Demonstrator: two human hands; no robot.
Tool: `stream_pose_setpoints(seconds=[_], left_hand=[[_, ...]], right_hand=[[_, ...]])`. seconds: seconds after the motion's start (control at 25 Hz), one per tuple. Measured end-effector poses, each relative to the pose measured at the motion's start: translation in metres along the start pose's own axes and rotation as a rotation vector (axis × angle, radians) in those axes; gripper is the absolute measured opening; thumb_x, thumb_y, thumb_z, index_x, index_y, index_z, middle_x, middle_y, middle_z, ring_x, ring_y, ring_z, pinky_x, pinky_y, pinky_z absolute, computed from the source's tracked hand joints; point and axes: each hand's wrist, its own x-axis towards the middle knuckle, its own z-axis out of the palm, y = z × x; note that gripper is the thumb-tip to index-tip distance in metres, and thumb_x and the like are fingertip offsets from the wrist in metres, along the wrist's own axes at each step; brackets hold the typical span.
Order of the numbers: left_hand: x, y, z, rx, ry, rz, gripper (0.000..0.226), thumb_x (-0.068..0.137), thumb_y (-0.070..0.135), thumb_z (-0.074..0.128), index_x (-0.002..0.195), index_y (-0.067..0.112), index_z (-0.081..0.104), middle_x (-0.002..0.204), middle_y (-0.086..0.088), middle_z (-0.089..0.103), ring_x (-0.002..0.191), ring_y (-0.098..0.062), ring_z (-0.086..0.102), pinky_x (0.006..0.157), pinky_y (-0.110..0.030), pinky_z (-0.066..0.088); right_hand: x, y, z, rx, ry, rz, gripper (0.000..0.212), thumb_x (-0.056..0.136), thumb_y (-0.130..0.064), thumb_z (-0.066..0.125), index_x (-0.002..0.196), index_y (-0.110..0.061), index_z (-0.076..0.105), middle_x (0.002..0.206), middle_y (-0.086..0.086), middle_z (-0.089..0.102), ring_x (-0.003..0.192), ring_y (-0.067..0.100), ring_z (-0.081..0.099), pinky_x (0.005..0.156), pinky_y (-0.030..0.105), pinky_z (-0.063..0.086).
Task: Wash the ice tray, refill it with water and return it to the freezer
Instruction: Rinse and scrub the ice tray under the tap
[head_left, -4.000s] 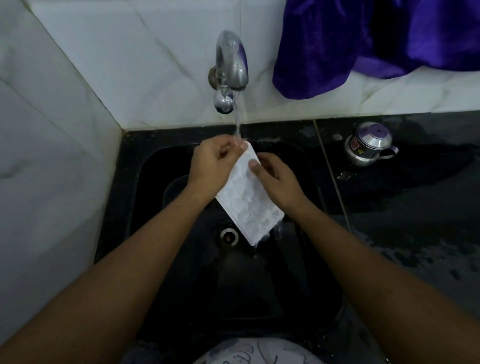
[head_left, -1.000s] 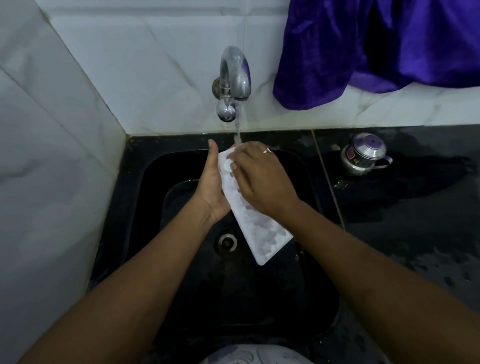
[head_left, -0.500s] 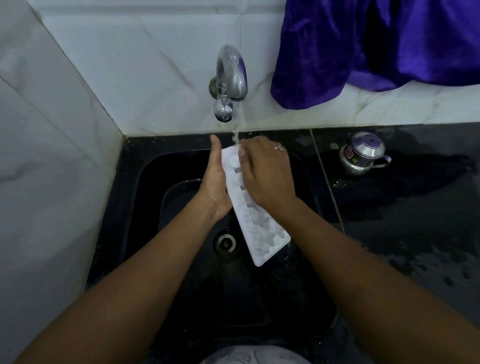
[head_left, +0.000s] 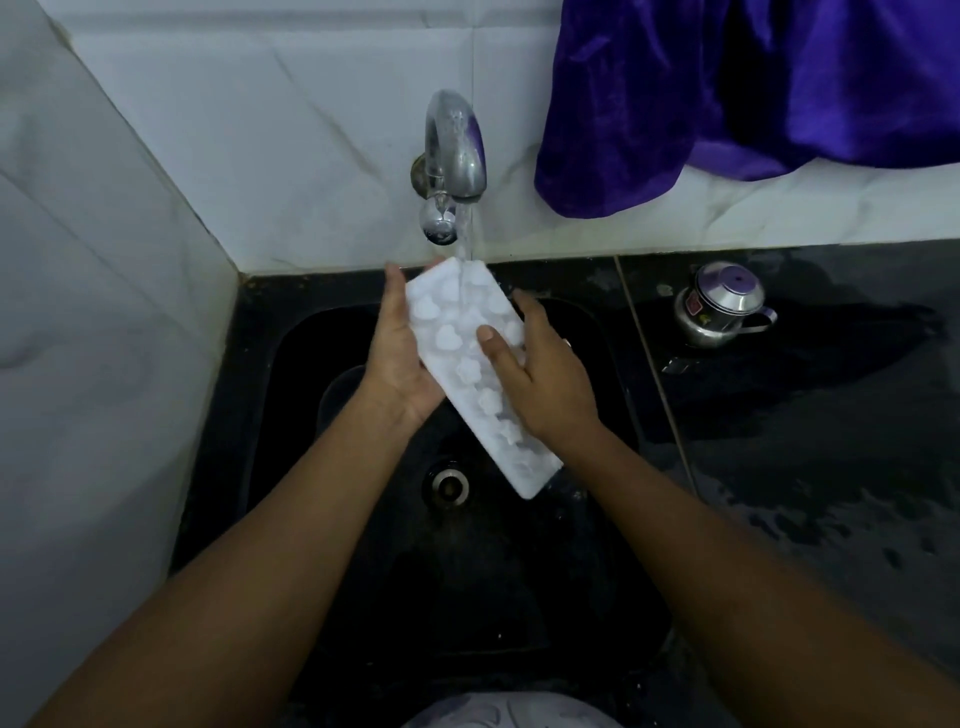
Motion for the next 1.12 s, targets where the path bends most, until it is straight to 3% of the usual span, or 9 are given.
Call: stream_pose_setpoints(seconds=[0.08, 0.16, 0.28, 0.48, 0.56, 0.64, 0.76, 0.96, 1.12], left_hand=[[-0.004, 0.002, -0.010, -0.037, -0.003, 0.072, 0.068, 0.108, 0.064, 0.030, 0.113, 0.018, 0.079, 0.120, -0.009, 0.075, 0.118, -0.028, 0.067, 0.113, -0.048, 0.046], [-0.013, 0.004, -0.020, -0.059, -0.006, 0.102, 0.058, 0.111, 0.055, 0.031, 0.137, 0.013, 0.061, 0.139, -0.013, 0.064, 0.134, -0.032, 0.055, 0.124, -0.052, 0.034], [-0.027, 0.015, -0.037, -0.082, -0.057, 0.000, 0.076, 0.102, 0.055, 0.048, 0.160, 0.007, 0.041, 0.158, -0.020, 0.052, 0.146, -0.038, 0.050, 0.124, -0.057, 0.032], [-0.038, 0.032, -0.039, 0.109, -0.072, -0.189, 0.062, 0.103, 0.046, 0.055, 0.150, 0.006, 0.057, 0.154, -0.021, 0.057, 0.141, -0.040, 0.056, 0.117, -0.058, 0.045], [-0.037, 0.030, -0.036, 0.164, -0.007, -0.178, 0.048, 0.104, 0.045, 0.059, 0.134, 0.010, 0.074, 0.143, -0.018, 0.067, 0.128, -0.037, 0.068, 0.103, -0.057, 0.057], [-0.039, 0.022, -0.034, 0.151, 0.060, -0.133, 0.044, 0.104, 0.043, 0.059, 0.128, 0.010, 0.077, 0.138, -0.018, 0.070, 0.123, -0.034, 0.071, 0.102, -0.054, 0.058], [-0.038, 0.000, -0.030, -0.011, 0.093, -0.117, 0.052, 0.107, 0.043, 0.054, 0.141, 0.005, 0.065, 0.138, -0.017, 0.069, 0.124, -0.031, 0.069, 0.113, -0.048, 0.050], [-0.029, -0.020, -0.027, -0.165, 0.196, -0.099, 0.056, 0.104, 0.058, 0.049, 0.128, 0.014, 0.076, 0.137, -0.009, 0.072, 0.125, -0.026, 0.070, 0.105, -0.044, 0.052], [-0.030, -0.029, -0.020, -0.210, 0.137, -0.016, 0.052, 0.110, 0.045, 0.045, 0.137, 0.005, 0.065, 0.143, -0.019, 0.067, 0.134, -0.033, 0.064, 0.118, -0.049, 0.045]], right_hand=[[-0.006, 0.015, -0.001, -0.097, -0.024, 0.092, 0.053, 0.099, -0.074, 0.032, 0.107, -0.027, 0.056, 0.096, -0.008, 0.068, 0.089, 0.017, 0.068, 0.072, 0.034, 0.050], [-0.004, 0.022, -0.006, -0.176, -0.013, 0.112, 0.053, 0.101, -0.071, 0.031, 0.081, -0.025, 0.049, 0.075, -0.006, 0.060, 0.071, 0.017, 0.062, 0.064, 0.035, 0.044], [0.024, 0.022, -0.020, -0.308, 0.010, -0.011, 0.061, 0.104, -0.067, 0.030, 0.072, -0.020, 0.051, 0.068, -0.002, 0.059, 0.068, 0.021, 0.061, 0.064, 0.035, 0.043], [0.078, 0.001, -0.029, -0.473, -0.015, -0.302, 0.065, 0.106, -0.060, 0.033, 0.064, -0.015, 0.054, 0.058, -0.002, 0.056, 0.059, 0.021, 0.058, 0.074, 0.041, 0.047], [0.086, -0.006, -0.018, -0.503, 0.028, -0.294, 0.058, 0.108, -0.055, 0.036, 0.069, -0.017, 0.059, 0.068, -0.001, 0.063, 0.073, 0.024, 0.065, 0.079, 0.041, 0.046], [0.082, -0.012, 0.001, -0.497, 0.043, -0.107, 0.050, 0.109, -0.052, 0.035, 0.107, -0.016, 0.069, 0.111, 0.011, 0.071, 0.114, 0.030, 0.063, 0.101, 0.044, 0.043], [0.056, -0.028, 0.035, -0.419, -0.080, 0.169, 0.070, 0.107, -0.056, 0.026, 0.160, -0.011, 0.029, 0.168, 0.019, 0.023, 0.158, 0.036, 0.011, 0.127, 0.055, 0.009], [-0.015, -0.044, 0.067, -0.314, -0.238, -0.100, 0.077, 0.099, -0.061, 0.005, 0.165, -0.023, 0.009, 0.174, 0.006, 0.002, 0.160, 0.026, -0.005, 0.128, 0.052, -0.002], [0.014, -0.033, 0.042, -0.217, -0.216, 0.139, 0.077, 0.104, -0.064, 0.019, 0.166, -0.020, 0.003, 0.174, 0.004, -0.004, 0.160, 0.022, -0.011, 0.127, 0.053, -0.006]])
